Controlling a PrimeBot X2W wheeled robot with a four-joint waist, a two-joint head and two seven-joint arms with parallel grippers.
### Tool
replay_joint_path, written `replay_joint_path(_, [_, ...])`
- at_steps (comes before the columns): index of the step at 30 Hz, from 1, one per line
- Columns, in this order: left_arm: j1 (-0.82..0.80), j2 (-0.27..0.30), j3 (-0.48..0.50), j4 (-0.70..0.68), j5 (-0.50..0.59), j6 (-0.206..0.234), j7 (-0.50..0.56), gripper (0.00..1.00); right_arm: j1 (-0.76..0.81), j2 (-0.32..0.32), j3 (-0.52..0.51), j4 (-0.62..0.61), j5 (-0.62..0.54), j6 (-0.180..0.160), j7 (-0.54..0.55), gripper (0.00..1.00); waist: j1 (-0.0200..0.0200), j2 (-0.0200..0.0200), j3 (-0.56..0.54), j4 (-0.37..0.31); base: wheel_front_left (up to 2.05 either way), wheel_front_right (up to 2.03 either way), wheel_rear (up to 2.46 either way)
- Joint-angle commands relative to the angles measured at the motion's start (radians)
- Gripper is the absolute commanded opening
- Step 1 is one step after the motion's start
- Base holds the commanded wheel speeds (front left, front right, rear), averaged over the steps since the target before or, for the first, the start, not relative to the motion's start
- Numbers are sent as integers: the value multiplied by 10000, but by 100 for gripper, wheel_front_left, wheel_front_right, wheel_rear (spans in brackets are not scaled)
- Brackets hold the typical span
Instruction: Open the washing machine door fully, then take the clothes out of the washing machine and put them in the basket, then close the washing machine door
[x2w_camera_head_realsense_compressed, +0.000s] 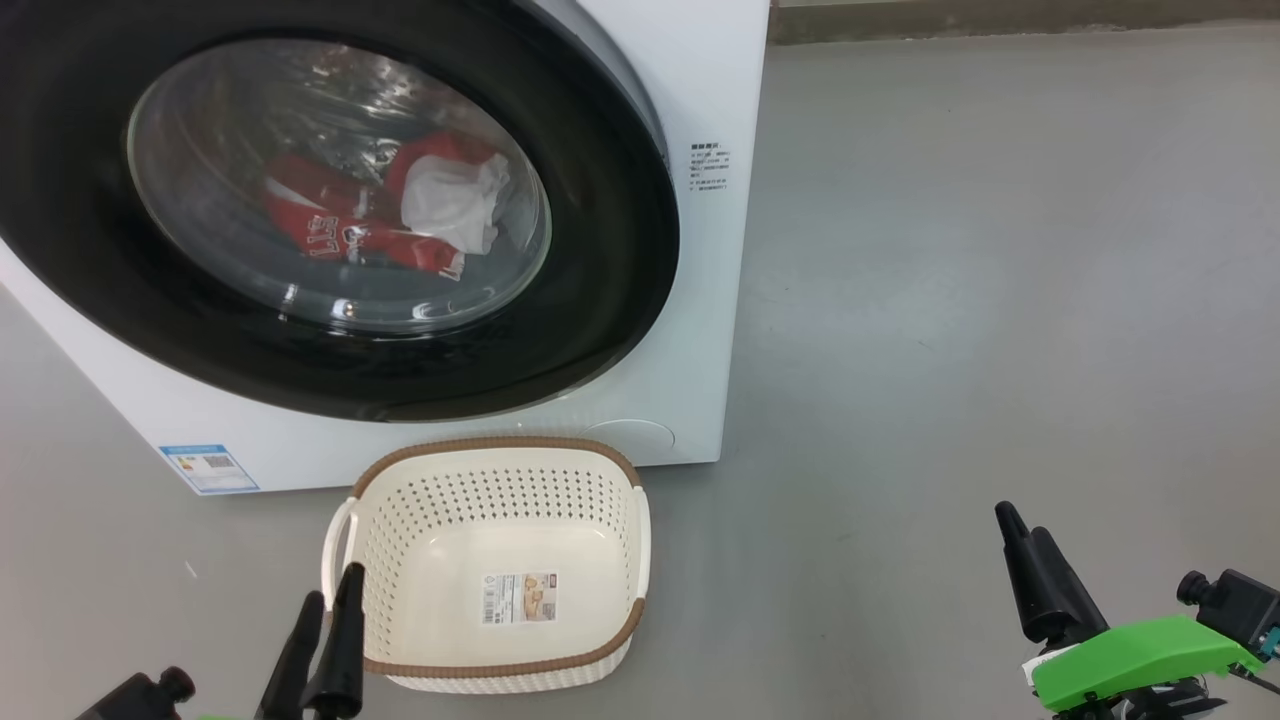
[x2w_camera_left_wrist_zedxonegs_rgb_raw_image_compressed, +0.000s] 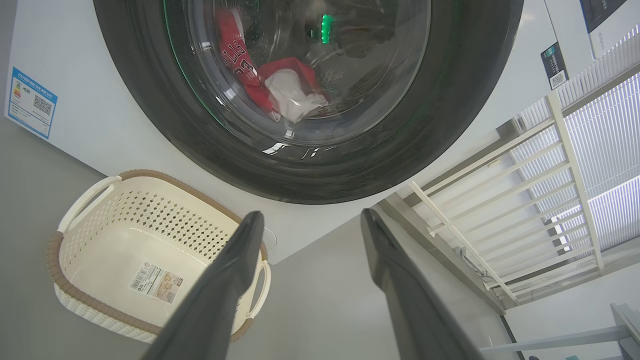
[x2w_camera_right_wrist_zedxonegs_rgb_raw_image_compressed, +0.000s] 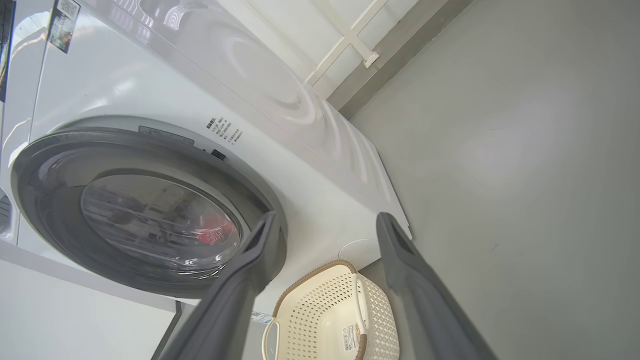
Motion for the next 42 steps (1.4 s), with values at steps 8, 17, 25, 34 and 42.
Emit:
replay_joint_path(8, [-41,280,-60,-481,1418,224,-350,100,-356,-231,264,-375,-1279,4,-343,100,-1,-1,84,1,0,0,0])
replay_joint_path(17, [-43,370,-214,-640,2414,389,-583,100,-374,-298,351,-460,-2158,4,-569,100,-1,-1,162,5,0,0,0])
replay_joint_path(25, [18,459,-308,-782,3396,526,-818,100,-302,-314,380,-552,-3017,4,-797,100,-1,-1,196,3,0,0,0])
replay_joint_path(34, [85,530,-373,-967,4476,634,-1081,100,-226,-367,388,-662,-4002,5,-1053,100,-1,-1,233,-18,0,0,0])
replay_joint_path(42, [108,554,-389,-1128,5555,686,-1343,100,-176,-354,337,-775,-4990,5,-1308,100,-1,-1,327,-16,0,0,0])
